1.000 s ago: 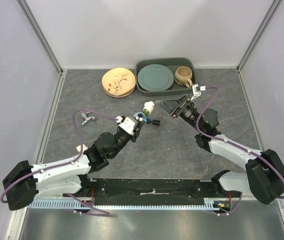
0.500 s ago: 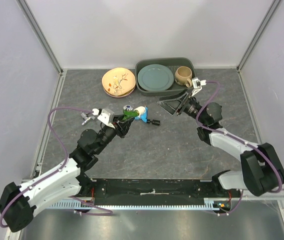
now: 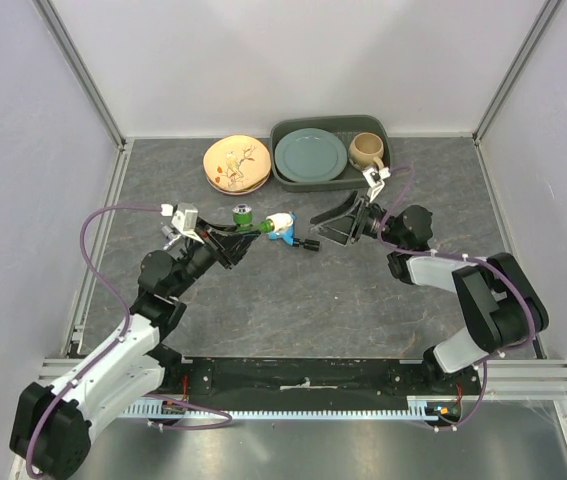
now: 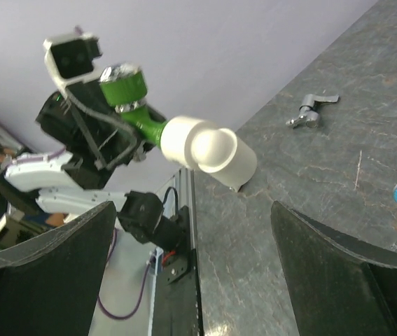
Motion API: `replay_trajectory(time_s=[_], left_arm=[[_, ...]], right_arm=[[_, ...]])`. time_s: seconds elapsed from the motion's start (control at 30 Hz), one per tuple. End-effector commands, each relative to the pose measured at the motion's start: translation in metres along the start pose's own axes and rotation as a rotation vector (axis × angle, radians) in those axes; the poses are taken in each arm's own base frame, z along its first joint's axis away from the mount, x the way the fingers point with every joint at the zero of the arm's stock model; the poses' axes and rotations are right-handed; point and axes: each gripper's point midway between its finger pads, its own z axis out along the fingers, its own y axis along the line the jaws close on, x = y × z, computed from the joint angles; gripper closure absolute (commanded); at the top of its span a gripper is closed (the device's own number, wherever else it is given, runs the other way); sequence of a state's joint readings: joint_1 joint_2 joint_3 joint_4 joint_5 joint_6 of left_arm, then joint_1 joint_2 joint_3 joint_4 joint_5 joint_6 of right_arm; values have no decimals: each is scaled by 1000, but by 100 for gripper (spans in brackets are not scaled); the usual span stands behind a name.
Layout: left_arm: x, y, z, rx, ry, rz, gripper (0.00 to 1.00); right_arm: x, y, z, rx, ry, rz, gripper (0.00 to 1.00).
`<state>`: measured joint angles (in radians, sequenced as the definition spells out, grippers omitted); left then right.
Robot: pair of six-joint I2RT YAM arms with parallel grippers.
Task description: Install the water faucets
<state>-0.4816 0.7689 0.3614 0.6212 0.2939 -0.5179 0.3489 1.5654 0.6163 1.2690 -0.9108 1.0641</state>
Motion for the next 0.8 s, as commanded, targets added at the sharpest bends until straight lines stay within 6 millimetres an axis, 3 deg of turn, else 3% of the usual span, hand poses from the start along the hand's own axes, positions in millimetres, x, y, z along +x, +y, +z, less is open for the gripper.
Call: replay_trajectory(time_s=[0.0, 0.27, 0.53, 0.77], left_arm=[[-26, -36, -3, 201, -54, -134, 98], [-30, -62, 2, 361, -2, -192, 98], [-31, -67, 6, 393, 13, -254, 98], [-37, -75, 6, 433, 7, -274, 98]], right_arm=[[-21, 86, -13, -299, -117, -523, 2], [-18, 97, -18, -308, -147, -605, 2], [-1, 121, -17, -383, -120, -682, 5], [4, 125, -14, -407, -108, -687, 11]])
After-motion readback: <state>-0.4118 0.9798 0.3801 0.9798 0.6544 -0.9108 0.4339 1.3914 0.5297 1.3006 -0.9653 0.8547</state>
